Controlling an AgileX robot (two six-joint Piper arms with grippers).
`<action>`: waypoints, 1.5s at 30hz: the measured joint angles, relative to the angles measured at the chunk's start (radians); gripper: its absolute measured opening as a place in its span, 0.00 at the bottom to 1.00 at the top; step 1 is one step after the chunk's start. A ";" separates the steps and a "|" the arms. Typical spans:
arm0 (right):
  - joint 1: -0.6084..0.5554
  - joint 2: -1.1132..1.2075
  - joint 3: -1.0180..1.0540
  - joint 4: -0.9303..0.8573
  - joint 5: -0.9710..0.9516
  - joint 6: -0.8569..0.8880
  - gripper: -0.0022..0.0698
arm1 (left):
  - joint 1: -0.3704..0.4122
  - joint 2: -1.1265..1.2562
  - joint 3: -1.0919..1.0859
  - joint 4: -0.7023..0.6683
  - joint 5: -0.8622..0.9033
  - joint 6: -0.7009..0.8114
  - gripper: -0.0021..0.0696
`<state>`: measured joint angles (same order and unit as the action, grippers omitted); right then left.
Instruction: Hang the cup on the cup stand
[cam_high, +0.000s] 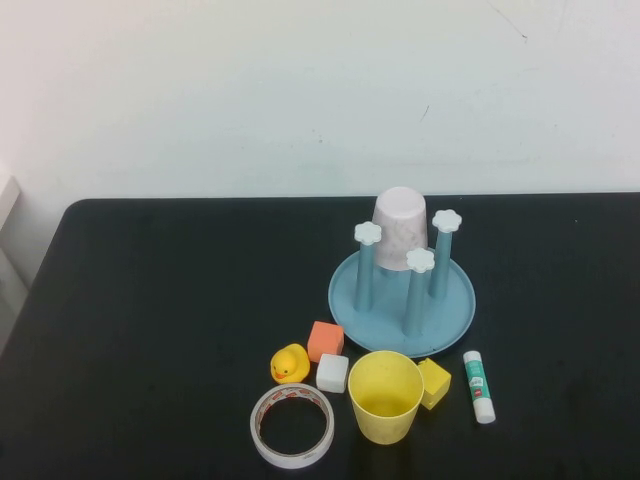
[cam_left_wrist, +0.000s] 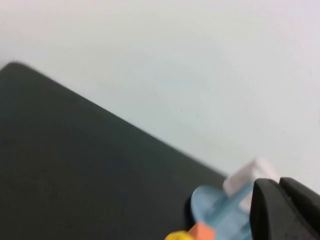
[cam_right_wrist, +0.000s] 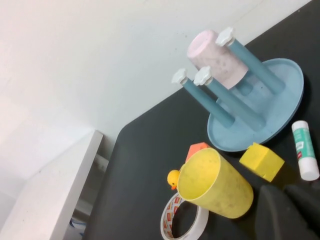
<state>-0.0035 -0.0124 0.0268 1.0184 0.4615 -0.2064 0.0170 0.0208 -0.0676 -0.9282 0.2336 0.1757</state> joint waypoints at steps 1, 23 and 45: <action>0.000 0.000 0.000 0.000 0.002 -0.002 0.04 | 0.000 0.029 -0.035 0.020 0.025 0.032 0.03; 0.000 0.000 0.000 0.058 -0.021 -0.127 0.04 | -0.210 1.065 -0.758 0.436 0.535 0.484 0.03; 0.000 0.000 0.000 0.051 0.049 -0.169 0.04 | -0.714 1.900 -1.452 0.850 0.742 -0.015 0.70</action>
<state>-0.0035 -0.0124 0.0268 1.0698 0.5104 -0.3755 -0.6972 1.9203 -1.5191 -0.0783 0.9759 0.1607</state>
